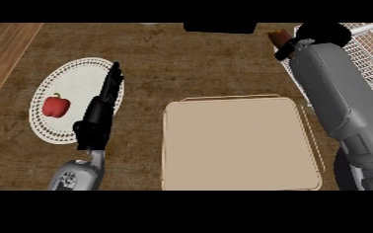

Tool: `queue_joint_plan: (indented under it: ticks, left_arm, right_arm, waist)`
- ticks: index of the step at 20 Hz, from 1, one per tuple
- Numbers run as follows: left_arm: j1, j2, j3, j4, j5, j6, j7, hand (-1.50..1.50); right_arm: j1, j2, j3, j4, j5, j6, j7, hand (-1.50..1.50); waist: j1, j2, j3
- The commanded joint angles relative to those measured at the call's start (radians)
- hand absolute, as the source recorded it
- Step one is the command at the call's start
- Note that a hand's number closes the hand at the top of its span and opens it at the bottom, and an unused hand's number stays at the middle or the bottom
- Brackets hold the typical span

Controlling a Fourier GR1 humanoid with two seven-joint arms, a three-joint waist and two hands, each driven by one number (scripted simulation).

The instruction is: Pick the sweet potato from the tray and place it in the tiered basket

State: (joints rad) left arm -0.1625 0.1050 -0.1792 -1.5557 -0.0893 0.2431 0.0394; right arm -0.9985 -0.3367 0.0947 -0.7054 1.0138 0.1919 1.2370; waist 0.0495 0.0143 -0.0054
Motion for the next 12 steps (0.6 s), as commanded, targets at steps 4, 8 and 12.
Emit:
queue_joint_plan:
  ticks: [4,8,12]
  left_arm:
    - [-0.002,-0.011,-0.014,0.027,-0.004,-0.007,-0.014,0.0]
    - [-0.021,-0.014,-0.008,0.035,-0.01,0.003,0.005,0.0]
    - [-0.017,0.004,-0.001,0.017,0.003,-0.018,0.007,0.0]
  right_arm:
    - [-0.254,-0.045,-0.106,0.145,0.179,-0.017,0.25,1.5]
    - [-0.351,-0.053,-0.162,0.224,0.26,0.008,0.25,1.5]
    - [-0.439,-0.091,-0.224,0.258,0.329,-0.047,0.25,1.5]
  waist:
    - [0.018,-0.002,-0.004]
    - [0.008,-0.004,-0.003]
    - [0.014,-0.003,-0.001]
